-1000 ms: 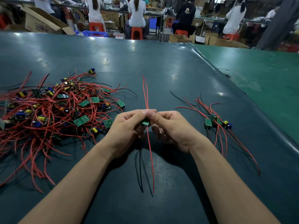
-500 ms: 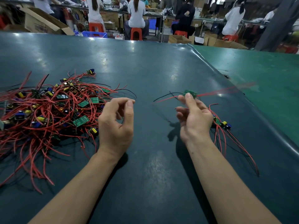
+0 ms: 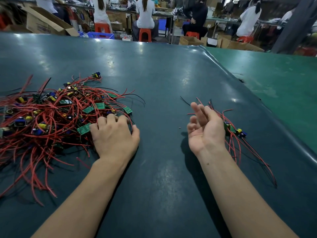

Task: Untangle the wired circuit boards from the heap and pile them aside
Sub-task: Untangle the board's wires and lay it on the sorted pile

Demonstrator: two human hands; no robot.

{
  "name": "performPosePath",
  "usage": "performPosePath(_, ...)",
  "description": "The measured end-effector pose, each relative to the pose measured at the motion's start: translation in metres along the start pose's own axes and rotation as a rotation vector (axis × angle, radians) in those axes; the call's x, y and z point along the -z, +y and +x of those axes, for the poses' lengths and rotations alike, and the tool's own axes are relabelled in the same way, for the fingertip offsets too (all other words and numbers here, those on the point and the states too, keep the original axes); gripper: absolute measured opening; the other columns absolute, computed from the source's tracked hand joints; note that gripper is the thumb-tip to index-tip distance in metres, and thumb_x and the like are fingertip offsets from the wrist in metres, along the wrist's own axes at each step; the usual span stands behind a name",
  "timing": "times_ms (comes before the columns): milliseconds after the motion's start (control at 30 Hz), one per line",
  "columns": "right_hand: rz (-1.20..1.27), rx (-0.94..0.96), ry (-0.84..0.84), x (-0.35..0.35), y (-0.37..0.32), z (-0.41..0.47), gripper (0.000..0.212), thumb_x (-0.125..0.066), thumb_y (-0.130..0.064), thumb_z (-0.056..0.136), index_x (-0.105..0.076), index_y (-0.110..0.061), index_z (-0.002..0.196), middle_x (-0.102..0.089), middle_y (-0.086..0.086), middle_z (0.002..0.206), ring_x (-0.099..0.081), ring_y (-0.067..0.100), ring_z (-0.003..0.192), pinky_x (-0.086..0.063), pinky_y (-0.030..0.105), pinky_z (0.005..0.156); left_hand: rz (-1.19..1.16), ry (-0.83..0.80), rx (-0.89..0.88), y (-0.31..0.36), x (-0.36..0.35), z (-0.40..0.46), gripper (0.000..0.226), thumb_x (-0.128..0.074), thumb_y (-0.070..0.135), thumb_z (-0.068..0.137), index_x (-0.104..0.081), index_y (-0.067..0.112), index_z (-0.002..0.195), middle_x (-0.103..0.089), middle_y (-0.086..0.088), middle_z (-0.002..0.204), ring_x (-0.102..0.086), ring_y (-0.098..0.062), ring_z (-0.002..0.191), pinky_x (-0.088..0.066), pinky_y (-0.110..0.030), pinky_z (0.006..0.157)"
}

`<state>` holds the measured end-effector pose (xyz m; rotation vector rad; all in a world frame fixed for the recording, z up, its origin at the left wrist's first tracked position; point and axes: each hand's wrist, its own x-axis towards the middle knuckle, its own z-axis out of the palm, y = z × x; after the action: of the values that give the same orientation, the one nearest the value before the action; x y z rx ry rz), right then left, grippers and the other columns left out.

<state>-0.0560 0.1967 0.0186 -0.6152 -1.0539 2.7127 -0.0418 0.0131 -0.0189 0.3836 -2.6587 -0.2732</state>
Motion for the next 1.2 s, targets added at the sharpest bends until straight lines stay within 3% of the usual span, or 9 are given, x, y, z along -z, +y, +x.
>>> performPosePath(333, -0.178, -0.007, -0.084, -0.002, 0.009, 0.004, 0.020, -0.053, -0.019, 0.094, -0.065, -0.014, 0.079, -0.059, -0.004, 0.053, -0.038, 0.008, 0.037, -0.028, 0.016, 0.040, -0.291, 0.181, -0.078, 0.001, 0.007, -0.001, 0.017, -0.060, 0.027, 0.090, -0.070, 0.014, 0.092, -0.067, -0.008, 0.094, -0.053, -0.034, 0.095, -0.037, -0.044, 0.082)
performPosePath(467, -0.551, 0.037, -0.240, -0.005, 0.021, 0.002, 0.008, -0.059, -0.014, 0.094, -0.064, -0.013, 0.088, -0.065, 0.001, 0.070, -0.045, 0.008, 0.038, -0.032, 0.015, 0.038, -0.632, 0.394, -0.369, 0.007, 0.014, -0.007, 0.010, -0.057, 0.014, 0.086, -0.061, 0.005, 0.083, -0.058, -0.007, 0.080, -0.051, -0.026, 0.075, -0.043, -0.038, 0.072)
performPosePath(500, -0.606, 0.022, -0.335, -0.006, 0.024, 0.000, 0.006, -0.061, -0.010, 0.093, -0.065, -0.014, 0.096, -0.065, 0.004, 0.081, -0.049, 0.009, 0.041, -0.036, 0.016, 0.039, -0.691, 0.347, -0.483, 0.010, 0.014, -0.010, 0.008, -0.058, 0.011, 0.086, -0.060, 0.004, 0.082, -0.057, -0.006, 0.080, -0.050, -0.023, 0.075, -0.043, -0.035, 0.072)
performPosePath(633, -0.780, 0.058, -0.659, -0.002, 0.029, -0.001, 0.055, -0.068, 0.002, 0.086, -0.054, -0.024, 0.133, -0.060, 0.014, 0.114, -0.058, 0.024, 0.073, -0.050, 0.036, 0.067, -0.844, 0.004, -0.748, 0.018, 0.014, -0.019, 0.001, -0.062, 0.001, 0.080, -0.063, 0.001, 0.081, -0.060, -0.005, 0.084, -0.054, -0.022, 0.082, -0.046, -0.037, 0.076)
performPosePath(700, -0.800, 0.136, -0.684, -0.001, 0.032, -0.003, 0.040, -0.066, 0.005, 0.087, -0.063, -0.012, 0.123, -0.066, 0.016, 0.109, -0.060, 0.026, 0.080, -0.052, 0.041, 0.079, -0.881, -0.002, -0.768, 0.018, 0.013, -0.019, 0.002, -0.063, 0.000, 0.079, -0.063, 0.001, 0.078, -0.061, -0.002, 0.085, -0.056, -0.018, 0.085, -0.047, -0.035, 0.078)
performPosePath(800, -0.676, 0.207, -0.548, -0.004, 0.034, -0.004, 0.010, -0.060, -0.003, 0.095, -0.070, -0.003, 0.095, -0.073, 0.009, 0.079, -0.067, 0.015, 0.066, -0.057, 0.026, 0.066, -0.945, 0.014, -0.719, 0.017, 0.013, -0.020, 0.014, -0.065, 0.013, 0.085, -0.063, 0.005, 0.073, -0.060, -0.004, 0.077, -0.056, -0.020, 0.073, -0.046, -0.031, 0.069)
performPosePath(900, -0.283, 0.081, -0.425, -0.007, 0.020, 0.003, 0.024, -0.049, -0.015, 0.101, -0.066, -0.004, 0.089, -0.073, 0.007, 0.071, -0.067, 0.014, 0.059, -0.052, 0.020, 0.054, -0.962, -0.055, -0.545, 0.017, 0.011, -0.019, 0.038, -0.058, 0.032, 0.092, -0.062, 0.010, 0.061, -0.058, -0.003, 0.058, -0.053, -0.020, 0.054, -0.044, -0.036, 0.054)
performPosePath(1000, -0.055, -0.066, -0.393, -0.005, 0.005, 0.004, 0.032, -0.048, -0.024, 0.101, -0.068, -0.006, 0.084, -0.072, 0.005, 0.069, -0.069, 0.014, 0.059, -0.052, 0.018, 0.052, -0.940, -0.318, -0.368, 0.017, 0.006, -0.017, 0.045, -0.057, 0.050, 0.088, -0.070, 0.013, 0.067, -0.066, -0.004, 0.057, -0.060, -0.029, 0.053, -0.049, -0.041, 0.052)
performPosePath(1200, 0.006, -0.200, -0.541, -0.006, 0.005, 0.000, 0.030, -0.058, -0.028, 0.084, -0.076, -0.011, 0.068, -0.065, 0.000, 0.062, -0.058, 0.008, 0.049, -0.044, 0.014, 0.043, -1.314, -0.419, -0.111, 0.021, 0.008, -0.010, 0.044, -0.056, 0.050, 0.085, -0.072, 0.009, 0.088, -0.073, -0.002, 0.074, -0.050, -0.009, 0.043, -0.039, -0.017, 0.044)
